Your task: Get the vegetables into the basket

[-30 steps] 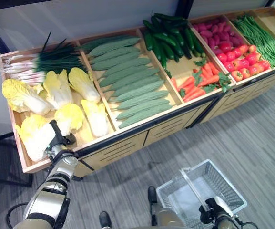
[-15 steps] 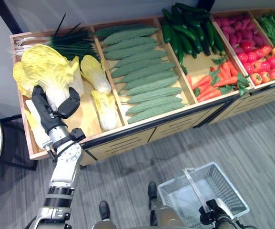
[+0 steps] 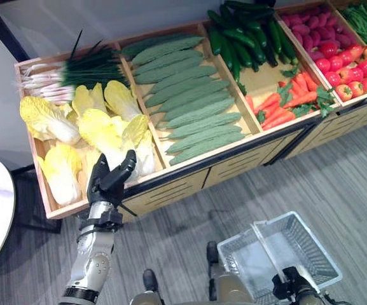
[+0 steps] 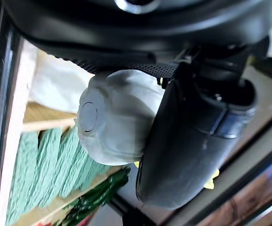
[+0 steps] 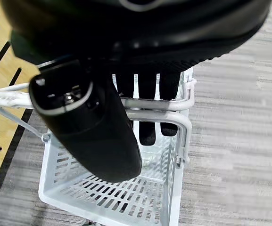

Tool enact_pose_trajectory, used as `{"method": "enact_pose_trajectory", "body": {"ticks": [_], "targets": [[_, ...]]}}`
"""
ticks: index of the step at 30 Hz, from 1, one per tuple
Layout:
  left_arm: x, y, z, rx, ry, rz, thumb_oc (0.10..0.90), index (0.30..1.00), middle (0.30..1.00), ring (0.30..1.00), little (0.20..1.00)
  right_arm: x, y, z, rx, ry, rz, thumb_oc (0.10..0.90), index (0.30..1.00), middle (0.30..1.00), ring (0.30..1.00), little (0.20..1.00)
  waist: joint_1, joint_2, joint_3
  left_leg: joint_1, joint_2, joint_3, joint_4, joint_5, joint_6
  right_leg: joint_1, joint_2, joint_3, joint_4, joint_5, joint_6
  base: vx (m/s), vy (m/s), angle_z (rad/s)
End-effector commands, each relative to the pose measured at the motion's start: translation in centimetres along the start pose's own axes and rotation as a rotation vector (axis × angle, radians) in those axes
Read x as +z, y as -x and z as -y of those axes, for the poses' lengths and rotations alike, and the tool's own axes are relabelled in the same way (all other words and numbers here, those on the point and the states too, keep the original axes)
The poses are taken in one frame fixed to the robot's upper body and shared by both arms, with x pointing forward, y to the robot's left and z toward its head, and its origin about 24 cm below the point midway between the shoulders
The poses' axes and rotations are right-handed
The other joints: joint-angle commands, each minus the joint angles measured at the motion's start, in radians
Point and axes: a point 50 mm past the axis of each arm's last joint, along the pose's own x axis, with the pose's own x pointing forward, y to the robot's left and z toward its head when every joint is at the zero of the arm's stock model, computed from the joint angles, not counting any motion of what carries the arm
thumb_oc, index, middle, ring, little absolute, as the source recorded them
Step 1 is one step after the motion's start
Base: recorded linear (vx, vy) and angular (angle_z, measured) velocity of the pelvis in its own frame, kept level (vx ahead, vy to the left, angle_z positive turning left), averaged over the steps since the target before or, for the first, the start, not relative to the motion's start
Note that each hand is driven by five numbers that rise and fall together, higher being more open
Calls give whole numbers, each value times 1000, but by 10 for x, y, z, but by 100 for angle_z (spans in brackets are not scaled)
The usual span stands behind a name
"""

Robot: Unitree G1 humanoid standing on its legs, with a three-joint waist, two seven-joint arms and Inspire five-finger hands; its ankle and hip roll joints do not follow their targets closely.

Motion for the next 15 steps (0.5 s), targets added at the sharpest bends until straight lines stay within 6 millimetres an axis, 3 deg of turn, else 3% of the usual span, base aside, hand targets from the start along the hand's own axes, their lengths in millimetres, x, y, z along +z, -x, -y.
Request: {"method": "enact_pose_trajectory", "body": {"ticks": [1, 5, 6, 7, 8, 9, 11, 12, 13, 15], "targets": [[48, -21, 34, -231, -53, 231, 400, 300, 300, 300, 300, -5, 1, 7, -22, -10, 2, 400, 300, 300, 300, 300, -3, -78, -12, -89, 15, -36, 161, -50, -17, 39, -94, 19, 39, -52, 88, -47, 103, -5], [50, -24, 44, -288, -79, 232, 400, 300, 300, 300, 300, -6, 0, 10, -33, -35, -1, 400, 300, 300, 300, 300, -17, -87, 11, -96, -1, -19, 203, -89, 4, 16, -115, 45, 84, -26, 109, -50, 150, -5], [47, -27, 47, -308, -86, 217, 400, 300, 300, 300, 300, -5, 0, 11, -39, -55, -6, 400, 300, 300, 300, 300, -34, -97, 22, -97, -21, 9, 205, -100, 13, -14, -133, 69, 91, 58, 143, -76, 141, -15], [47, -27, 47, -308, -86, 217, 400, 300, 300, 300, 300, -5, 0, 11, -39, -55, -6, 400, 300, 300, 300, 300, -33, -97, 22, -96, -21, 10, 205, -100, 13, -14, -133, 70, 91, 59, 143, -139, 200, -23], [51, -28, 51, -334, -107, 231, 400, 300, 300, 300, 300, -1, -1, 12, -42, -73, -3, 400, 300, 300, 300, 300, -47, -95, 30, -97, -22, 48, 192, -100, 15, -55, -153, 78, 83, 140, 164, -81, 98, -39], [51, -28, 51, -334, -107, 231, 400, 300, 300, 300, 300, -1, -1, 12, -42, -73, -3, 400, 300, 300, 300, 300, -46, -96, 30, -97, -22, 49, 191, -100, 14, -55, -152, 80, 83, 140, 164, -144, 199, -44], [55, -30, 54, -365, -142, 233, 400, 300, 300, 300, 300, 4, -2, 6, -29, -94, 2, 400, 300, 300, 300, 300, -43, -86, 42, -94, -4, 97, 190, -98, 28, -82, -161, 11, 113, 101, 143, -105, 168, -50], [55, -30, 54, -365, -143, 233, 400, 300, 300, 300, 300, 4, -2, 6, -29, -94, 2, 400, 300, 300, 300, 300, -43, -86, 43, -93, -4, 97, 191, -99, 28, -82, -161, 11, 114, 100, 143, -119, 305, -120], [56, -28, 54, -372, -152, 226, 400, 300, 300, 300, 300, 4, -2, 4, -19, -81, 0, 400, 300, 300, 300, 300, -12, -69, 47, -76, 11, 151, 170, -114, 37, -45, -163, -118, 224, -27, 114, -124, 298, -160], [57, -25, 51, -358, -149, 229, 400, 300, 300, 300, 300, 0, -1, 2, -15, -69, -19, 400, 300, 300, 300, 300, 15, -68, 35, -61, 14, 227, 152, -102, 47, 3, -181, -215, 319, -87, 95, -193, 284, -215]]}}
